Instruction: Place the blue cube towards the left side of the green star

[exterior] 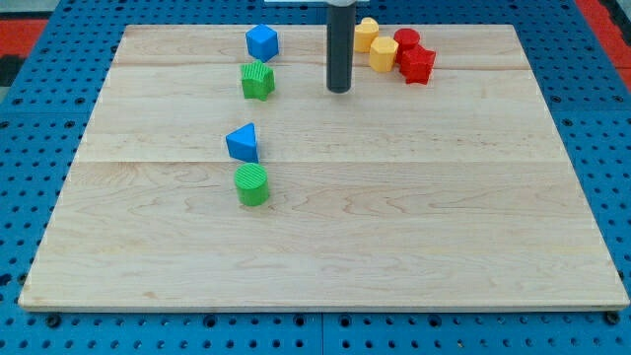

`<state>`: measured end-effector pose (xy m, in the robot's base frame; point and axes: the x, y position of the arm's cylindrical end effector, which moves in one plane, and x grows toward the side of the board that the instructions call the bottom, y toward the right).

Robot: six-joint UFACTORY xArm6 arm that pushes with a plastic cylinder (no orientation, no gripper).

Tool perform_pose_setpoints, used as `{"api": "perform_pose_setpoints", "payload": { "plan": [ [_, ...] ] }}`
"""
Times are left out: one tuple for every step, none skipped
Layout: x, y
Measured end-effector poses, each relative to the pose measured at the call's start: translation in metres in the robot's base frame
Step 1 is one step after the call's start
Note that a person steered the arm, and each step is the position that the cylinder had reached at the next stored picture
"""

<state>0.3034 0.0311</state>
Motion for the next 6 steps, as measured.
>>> {"api": "perform_pose_setpoints", "payload": {
  "plan": [
    [-0.057, -0.028],
    [-0.095, -0.058],
    [-0.093, -0.117],
    [-0.066, -0.162],
    [-0.068, -0.185],
    [-0.058, -0.198]
  ]
}}
